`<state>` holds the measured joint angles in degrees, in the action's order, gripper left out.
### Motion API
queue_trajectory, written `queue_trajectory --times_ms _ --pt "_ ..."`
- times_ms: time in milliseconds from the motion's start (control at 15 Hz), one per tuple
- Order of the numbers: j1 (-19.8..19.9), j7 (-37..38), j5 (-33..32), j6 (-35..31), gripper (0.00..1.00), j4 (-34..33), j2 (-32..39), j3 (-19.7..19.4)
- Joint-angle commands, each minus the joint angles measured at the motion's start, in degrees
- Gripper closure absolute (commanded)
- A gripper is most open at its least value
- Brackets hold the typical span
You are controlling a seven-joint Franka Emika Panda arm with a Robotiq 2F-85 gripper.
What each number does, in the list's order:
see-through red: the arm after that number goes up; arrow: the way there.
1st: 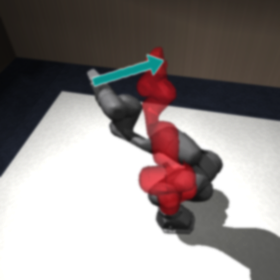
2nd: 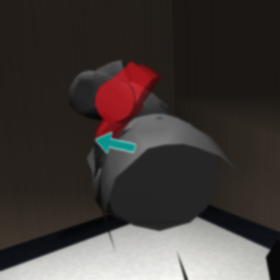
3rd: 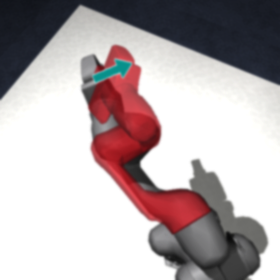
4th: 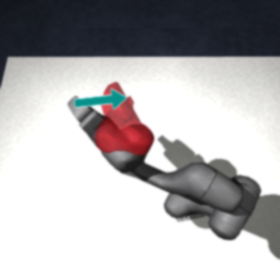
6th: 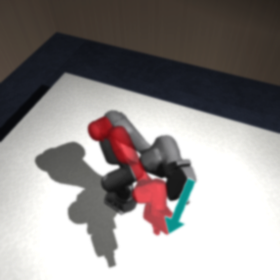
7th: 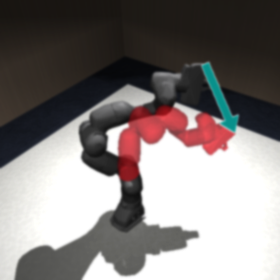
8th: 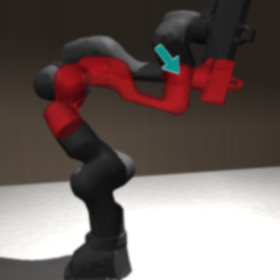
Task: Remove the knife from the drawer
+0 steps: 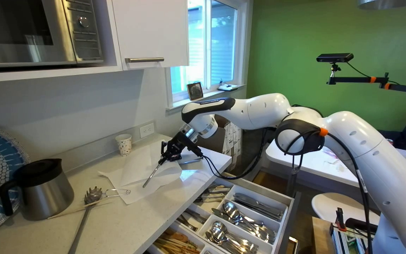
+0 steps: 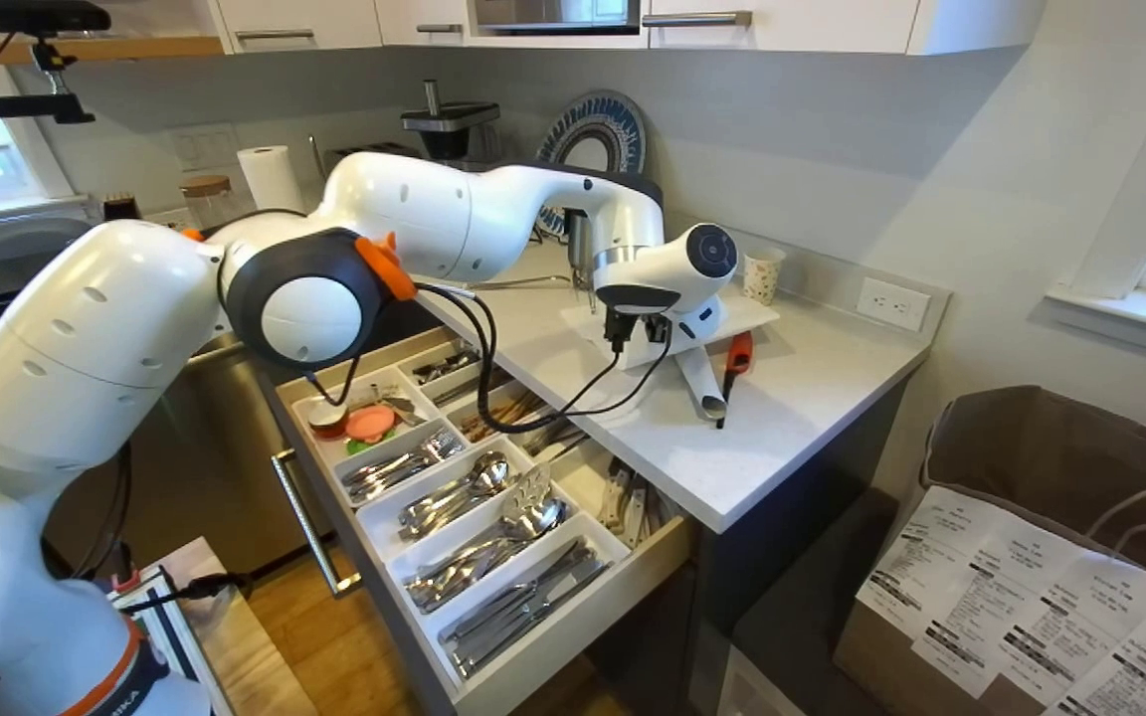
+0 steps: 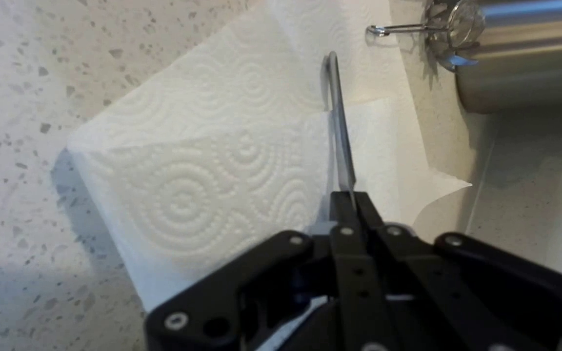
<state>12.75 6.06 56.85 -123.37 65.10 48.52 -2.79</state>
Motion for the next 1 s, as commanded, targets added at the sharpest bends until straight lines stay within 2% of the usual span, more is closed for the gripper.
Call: queue_trajectory --times_ms 0,200,400,533,600,667,733,800,933 --pt "1.17 3.93 -1.87 2.05 0.99 -4.03 2.91 0.85" --pt "1.44 5.36 -1.84 2.52 0.95 -5.18 3.67 1.11" --pt "1.6 6.52 -1.85 3.42 0.77 -6.11 4.02 1.26" --pt "1.67 7.02 -1.9 3.92 0.77 -6.62 4.18 1.27" --pt "1.7 7.22 -1.9 4.13 0.7 -6.83 4.22 1.28" --pt "1.72 7.44 -1.92 4.28 0.71 -7.03 4.25 1.27" --pt "1.73 7.6 -2.02 4.4 0.68 -7.31 4.33 1.25" --pt "1.71 7.8 -2.22 4.66 0.56 -7.41 4.22 1.21" --pt "1.58 7.93 -2.95 5.54 0.4 -7.01 3.31 1.05"
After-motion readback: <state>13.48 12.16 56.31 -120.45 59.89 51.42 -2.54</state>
